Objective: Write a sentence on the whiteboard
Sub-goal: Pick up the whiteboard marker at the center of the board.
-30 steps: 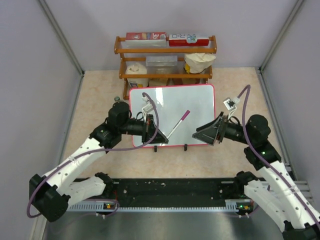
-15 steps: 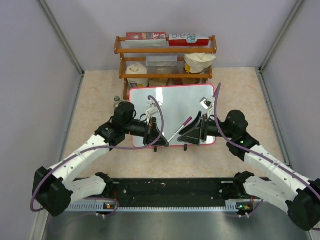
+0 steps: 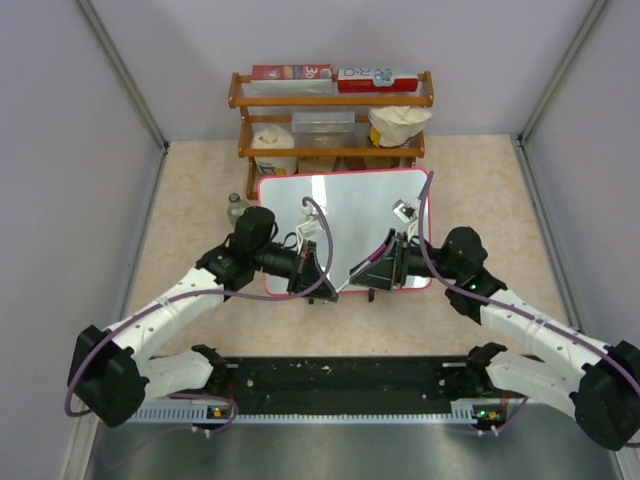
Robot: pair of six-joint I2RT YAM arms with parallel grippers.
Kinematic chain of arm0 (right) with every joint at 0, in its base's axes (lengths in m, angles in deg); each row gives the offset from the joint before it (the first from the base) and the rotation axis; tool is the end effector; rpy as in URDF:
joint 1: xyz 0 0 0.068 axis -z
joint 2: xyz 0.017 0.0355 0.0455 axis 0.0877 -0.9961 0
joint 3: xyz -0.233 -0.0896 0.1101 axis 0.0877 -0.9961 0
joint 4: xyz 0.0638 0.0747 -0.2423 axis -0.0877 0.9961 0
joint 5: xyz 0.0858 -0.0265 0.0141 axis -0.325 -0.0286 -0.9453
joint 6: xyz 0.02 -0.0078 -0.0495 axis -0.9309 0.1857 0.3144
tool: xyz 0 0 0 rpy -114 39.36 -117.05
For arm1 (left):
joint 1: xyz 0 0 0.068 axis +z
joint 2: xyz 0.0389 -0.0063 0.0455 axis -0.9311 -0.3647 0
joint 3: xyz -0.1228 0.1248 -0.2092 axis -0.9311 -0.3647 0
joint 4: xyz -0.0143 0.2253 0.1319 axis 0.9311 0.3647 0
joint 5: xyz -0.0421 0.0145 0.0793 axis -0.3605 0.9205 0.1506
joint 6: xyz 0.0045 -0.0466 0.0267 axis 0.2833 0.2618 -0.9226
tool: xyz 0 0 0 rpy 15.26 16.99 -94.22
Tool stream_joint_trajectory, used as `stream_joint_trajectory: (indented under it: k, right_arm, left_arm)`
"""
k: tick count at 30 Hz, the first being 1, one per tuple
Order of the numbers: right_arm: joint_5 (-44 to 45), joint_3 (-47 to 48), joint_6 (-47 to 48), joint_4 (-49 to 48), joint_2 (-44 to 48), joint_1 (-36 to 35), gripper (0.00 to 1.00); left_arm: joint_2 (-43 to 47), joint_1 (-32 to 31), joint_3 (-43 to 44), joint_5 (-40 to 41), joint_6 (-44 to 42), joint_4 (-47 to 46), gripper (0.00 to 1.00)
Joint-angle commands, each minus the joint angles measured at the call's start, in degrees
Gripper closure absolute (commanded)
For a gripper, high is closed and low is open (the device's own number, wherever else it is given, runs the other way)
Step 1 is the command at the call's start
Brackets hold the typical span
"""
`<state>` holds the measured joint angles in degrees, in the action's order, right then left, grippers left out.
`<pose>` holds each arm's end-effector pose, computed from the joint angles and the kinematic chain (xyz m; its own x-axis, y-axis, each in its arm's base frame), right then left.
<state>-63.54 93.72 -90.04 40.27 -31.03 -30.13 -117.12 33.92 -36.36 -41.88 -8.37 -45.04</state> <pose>0.1616 0.1462 0.2884 -0.6953 0.1100 -0.7102 -0.7091 0.0555 0.7029 0.1783 -0.1619 0.2890 -0.6366 0.2703 -0.7223 0.7514 0.0065 -0.6599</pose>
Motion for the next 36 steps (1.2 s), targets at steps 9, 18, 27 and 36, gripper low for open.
stream_joint_trajectory:
  k: [9,18,27,36]
  right_arm:
    - [-1.58,0.64,-0.07,-3.94,-2.06,-2.81,0.65]
    - [-2.02,0.99,3.36,2.29,0.13,-2.99,0.77]
    - [-0.97,1.07,3.98,4.58,1.19,-2.64,1.00]
    - [9.74,1.25,9.43,15.30,3.64,-2.90,1.00]
  left_arm:
    - [-0.44,-0.64,1.62,-1.49,-2.53,1.85,1.00]
    - [0.00,-0.72,1.26,-1.93,-2.79,2.47,1.00]
    - [-0.35,-0.72,1.09,-2.10,-2.79,2.56,1.00]
    - [4.03,-0.55,1.62,10.09,-4.64,6.77,0.33]
